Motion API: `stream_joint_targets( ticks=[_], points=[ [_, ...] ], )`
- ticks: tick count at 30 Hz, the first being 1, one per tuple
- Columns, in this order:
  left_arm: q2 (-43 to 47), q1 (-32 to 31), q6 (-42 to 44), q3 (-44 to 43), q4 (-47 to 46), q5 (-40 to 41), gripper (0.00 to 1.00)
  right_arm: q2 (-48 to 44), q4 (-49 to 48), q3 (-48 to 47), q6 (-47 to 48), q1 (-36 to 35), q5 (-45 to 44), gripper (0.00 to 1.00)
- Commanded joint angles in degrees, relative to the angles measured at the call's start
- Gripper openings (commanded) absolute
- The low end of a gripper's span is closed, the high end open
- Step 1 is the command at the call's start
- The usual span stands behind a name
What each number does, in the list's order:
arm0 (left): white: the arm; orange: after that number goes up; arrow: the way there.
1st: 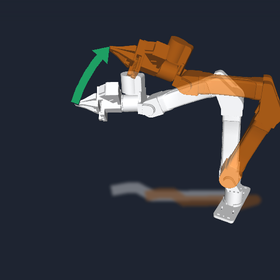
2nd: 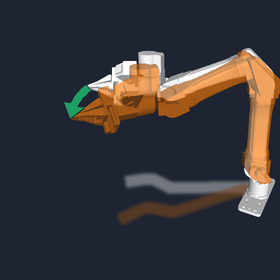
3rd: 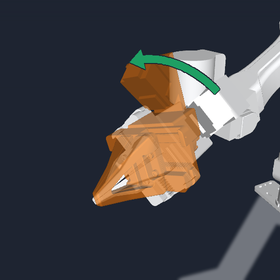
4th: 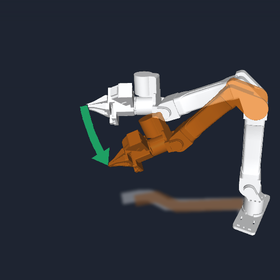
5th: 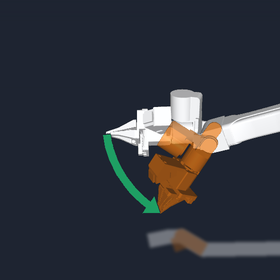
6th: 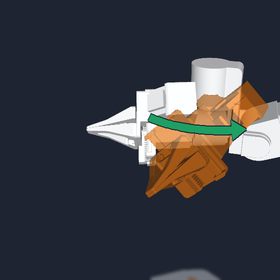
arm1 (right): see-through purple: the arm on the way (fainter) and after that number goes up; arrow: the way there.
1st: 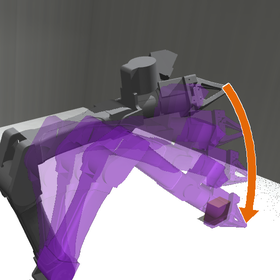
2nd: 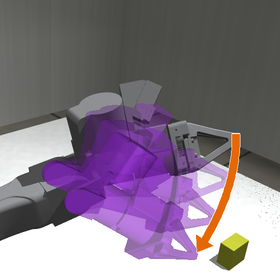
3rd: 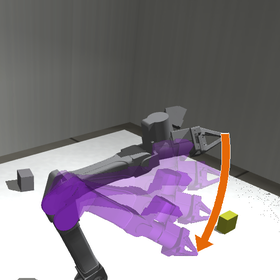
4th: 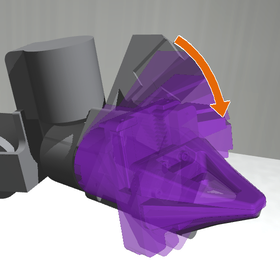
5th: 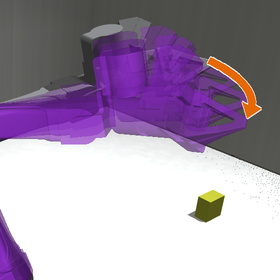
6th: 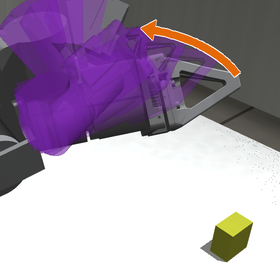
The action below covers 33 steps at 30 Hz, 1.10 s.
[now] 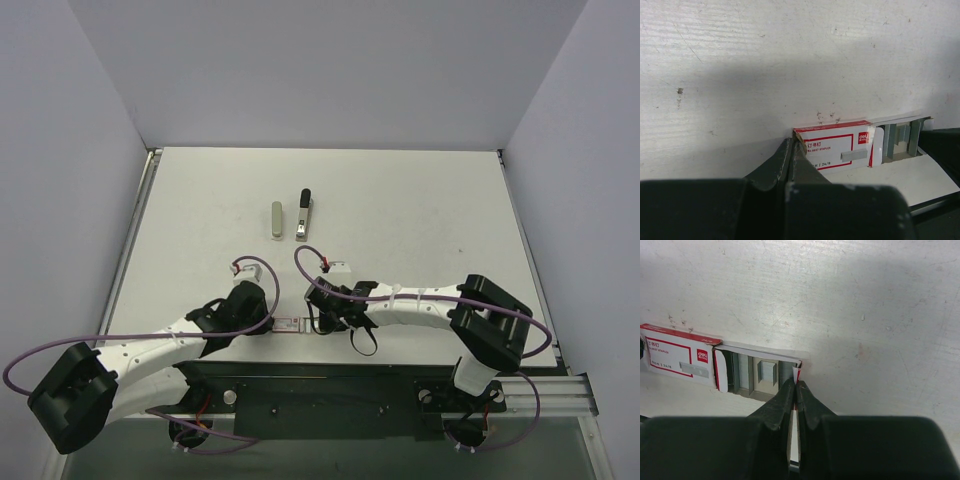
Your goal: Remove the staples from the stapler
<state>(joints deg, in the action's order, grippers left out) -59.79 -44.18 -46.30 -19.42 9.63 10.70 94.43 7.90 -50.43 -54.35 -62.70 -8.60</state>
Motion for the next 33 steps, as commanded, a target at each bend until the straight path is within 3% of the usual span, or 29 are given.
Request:
stream_joint_targets(
  ticks=[1,33],
  points=[
    [0.55,-0.99,-0.63,0.52,2.24,-0.06,0.00,1.28,1.77,-2.12,-0.32,0.21,-1.07,0.00],
    [-1.56,-7.93,-4.67,-0.35,0.74,2.40,0.00,5.32,0.27,-5.99,0.12,-0.85,1.74,0.00]
  ],
)
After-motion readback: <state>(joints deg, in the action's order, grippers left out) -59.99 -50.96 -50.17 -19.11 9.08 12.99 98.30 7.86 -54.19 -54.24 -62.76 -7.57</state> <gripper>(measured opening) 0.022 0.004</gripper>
